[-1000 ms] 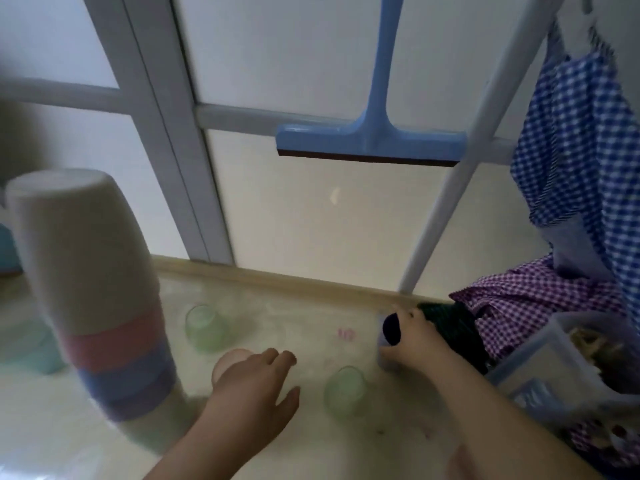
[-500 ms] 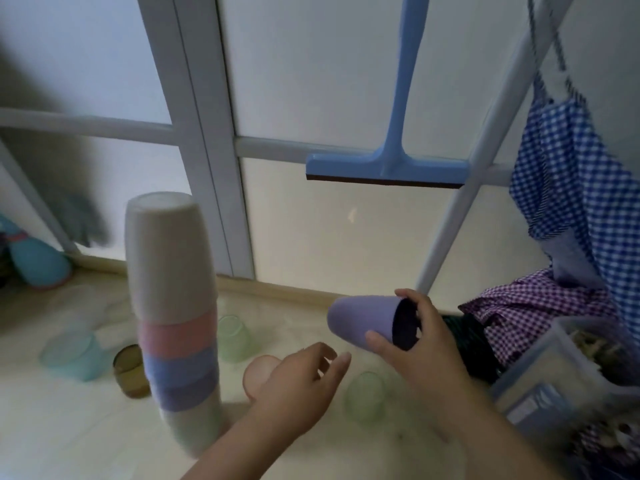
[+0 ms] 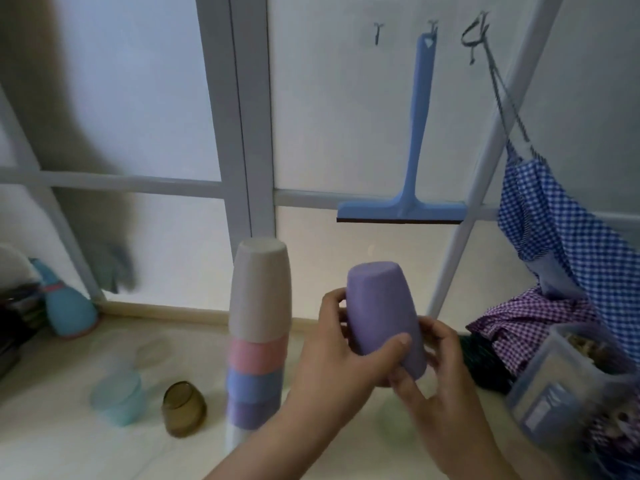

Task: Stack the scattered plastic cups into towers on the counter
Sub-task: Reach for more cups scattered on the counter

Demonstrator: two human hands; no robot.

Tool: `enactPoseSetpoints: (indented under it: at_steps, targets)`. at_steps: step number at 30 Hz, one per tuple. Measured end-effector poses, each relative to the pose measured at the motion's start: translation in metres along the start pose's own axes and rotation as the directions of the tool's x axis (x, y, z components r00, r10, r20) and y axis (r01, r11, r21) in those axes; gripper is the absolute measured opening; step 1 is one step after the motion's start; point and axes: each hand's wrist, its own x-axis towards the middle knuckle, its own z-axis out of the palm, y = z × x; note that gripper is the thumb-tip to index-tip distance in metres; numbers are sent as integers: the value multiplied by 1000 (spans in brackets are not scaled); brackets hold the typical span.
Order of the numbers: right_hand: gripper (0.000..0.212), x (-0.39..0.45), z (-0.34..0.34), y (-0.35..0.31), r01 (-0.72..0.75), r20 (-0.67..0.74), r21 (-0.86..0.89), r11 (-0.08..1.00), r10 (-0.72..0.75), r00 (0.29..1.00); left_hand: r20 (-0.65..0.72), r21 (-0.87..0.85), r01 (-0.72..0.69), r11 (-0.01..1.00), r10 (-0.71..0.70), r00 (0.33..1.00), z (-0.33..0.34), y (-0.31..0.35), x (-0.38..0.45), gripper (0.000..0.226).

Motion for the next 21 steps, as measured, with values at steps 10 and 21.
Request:
enactPoseSetpoints:
  at_steps: [10,21]
  targets:
    - [38,13,26,-17,236,364,-446,863,-66,929,-182,397,-239,886,331,926,-102,83,28,60]
    - [37,23,39,-26,334,484,-467,819,-79,871,-215,501,2,866,122,969,-111,26,50,64]
